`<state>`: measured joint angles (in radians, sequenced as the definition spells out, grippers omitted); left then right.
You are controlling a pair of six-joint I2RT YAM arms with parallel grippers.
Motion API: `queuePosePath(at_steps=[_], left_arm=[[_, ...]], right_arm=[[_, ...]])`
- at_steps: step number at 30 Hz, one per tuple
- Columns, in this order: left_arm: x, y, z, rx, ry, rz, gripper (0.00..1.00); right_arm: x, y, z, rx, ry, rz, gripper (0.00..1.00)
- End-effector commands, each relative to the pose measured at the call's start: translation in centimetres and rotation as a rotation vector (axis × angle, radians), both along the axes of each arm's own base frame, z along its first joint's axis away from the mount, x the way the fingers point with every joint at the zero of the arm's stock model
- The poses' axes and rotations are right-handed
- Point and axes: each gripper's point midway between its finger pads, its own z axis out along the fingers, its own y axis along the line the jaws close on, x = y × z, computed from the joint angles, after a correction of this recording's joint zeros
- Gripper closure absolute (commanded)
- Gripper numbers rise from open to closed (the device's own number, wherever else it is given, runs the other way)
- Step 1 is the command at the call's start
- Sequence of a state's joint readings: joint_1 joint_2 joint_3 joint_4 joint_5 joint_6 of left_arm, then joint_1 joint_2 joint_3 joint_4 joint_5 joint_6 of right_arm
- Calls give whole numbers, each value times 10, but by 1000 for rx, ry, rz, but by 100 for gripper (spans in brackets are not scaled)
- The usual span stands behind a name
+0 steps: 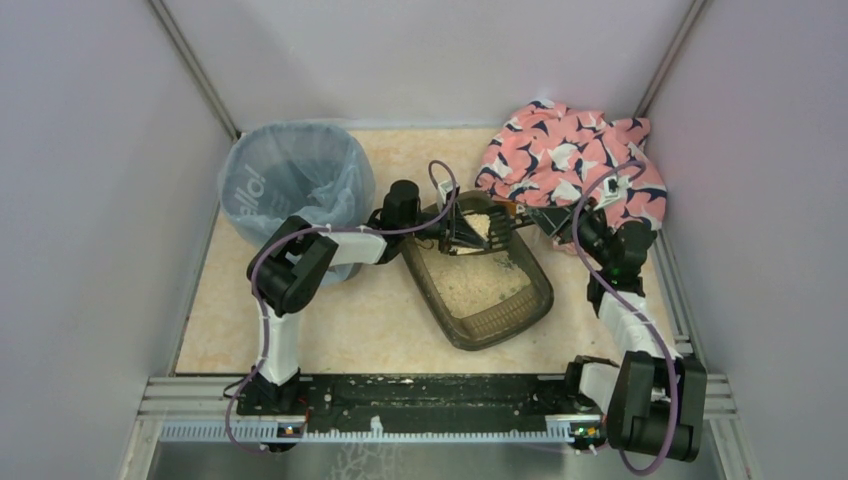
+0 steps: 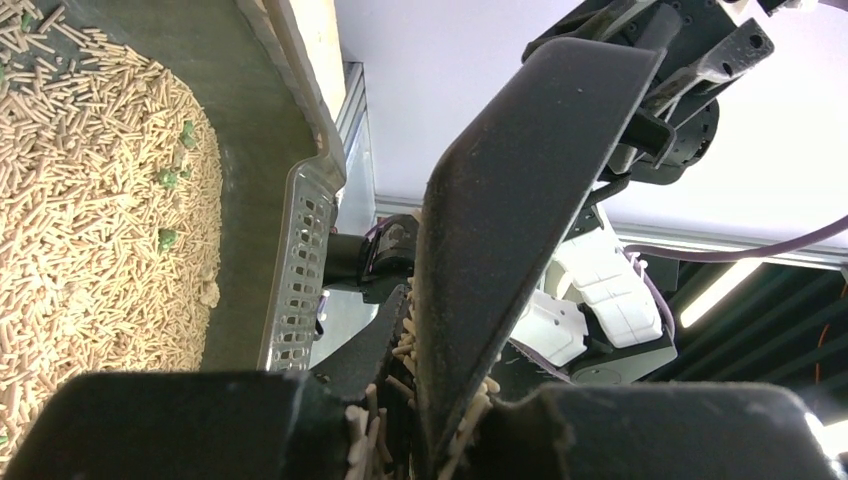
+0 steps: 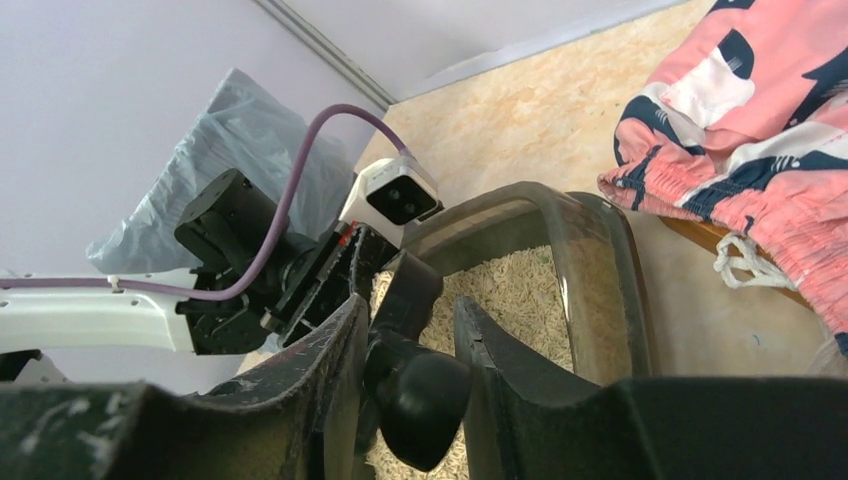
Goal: Clean the litter box
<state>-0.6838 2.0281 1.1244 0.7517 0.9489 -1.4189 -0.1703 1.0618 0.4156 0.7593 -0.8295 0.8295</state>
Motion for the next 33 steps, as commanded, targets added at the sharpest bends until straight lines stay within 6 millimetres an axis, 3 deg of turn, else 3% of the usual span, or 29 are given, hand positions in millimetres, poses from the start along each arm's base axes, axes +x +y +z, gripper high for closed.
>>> queuePosePath(at_steps=[1, 7, 14, 23, 27, 29, 33], left_arm=[[3, -5, 10, -37, -61, -12, 100], [5, -7, 11, -42, -68, -6, 100], [5, -6, 9, -40, -79, -6, 100], [7, -6, 3, -27, -91, 13, 100], [9, -7, 3, -28, -100, 15, 100], [8, -7, 3, -29, -100, 13, 100], [7, -7, 3, -27, -94, 14, 98]], right_arm=[[0, 1, 24, -34, -73, -4, 63], [-3, -1, 15, -48, -29, -23, 56], [-3, -2, 17, -34, -30, -33, 70], [0, -5, 15, -5, 33, -61, 71], [0, -7, 9, -3, 63, -82, 82], [0, -8, 8, 0, 67, -88, 97], [1, -9, 9, -1, 61, -95, 100]])
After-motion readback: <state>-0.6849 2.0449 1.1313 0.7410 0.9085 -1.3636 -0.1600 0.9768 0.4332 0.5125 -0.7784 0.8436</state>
